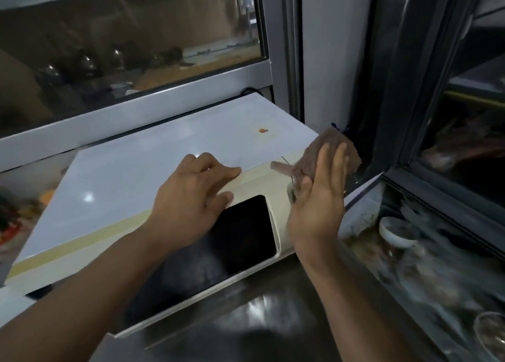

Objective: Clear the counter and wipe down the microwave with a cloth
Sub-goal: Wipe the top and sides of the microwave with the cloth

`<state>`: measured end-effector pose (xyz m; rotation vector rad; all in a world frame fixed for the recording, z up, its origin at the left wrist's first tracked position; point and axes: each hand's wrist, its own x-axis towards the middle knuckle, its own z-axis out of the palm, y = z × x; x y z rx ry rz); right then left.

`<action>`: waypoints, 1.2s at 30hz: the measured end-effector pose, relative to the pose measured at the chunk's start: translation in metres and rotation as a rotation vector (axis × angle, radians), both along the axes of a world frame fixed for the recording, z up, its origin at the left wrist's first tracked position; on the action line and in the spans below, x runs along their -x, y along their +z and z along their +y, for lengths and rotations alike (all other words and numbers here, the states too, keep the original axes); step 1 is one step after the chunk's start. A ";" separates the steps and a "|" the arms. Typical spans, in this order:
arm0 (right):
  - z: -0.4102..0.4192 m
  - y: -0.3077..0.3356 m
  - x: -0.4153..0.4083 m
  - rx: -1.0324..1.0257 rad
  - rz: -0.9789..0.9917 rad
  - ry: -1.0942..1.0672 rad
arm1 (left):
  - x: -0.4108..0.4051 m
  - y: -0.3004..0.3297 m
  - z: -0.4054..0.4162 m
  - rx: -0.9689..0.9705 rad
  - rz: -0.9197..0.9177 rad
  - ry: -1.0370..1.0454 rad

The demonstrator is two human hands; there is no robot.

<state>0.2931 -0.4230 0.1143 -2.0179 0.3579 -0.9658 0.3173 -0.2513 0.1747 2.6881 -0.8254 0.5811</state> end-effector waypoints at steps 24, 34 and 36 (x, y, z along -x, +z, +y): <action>0.060 -0.111 0.015 0.282 -0.097 -0.165 | -0.005 -0.009 0.006 0.007 -0.022 -0.087; 0.055 -0.055 0.004 0.203 -0.253 -0.193 | -0.004 -0.009 0.004 0.010 -0.004 -0.048; 0.057 -0.063 0.002 0.172 -0.317 -0.206 | -0.005 -0.009 0.005 0.008 -0.009 -0.046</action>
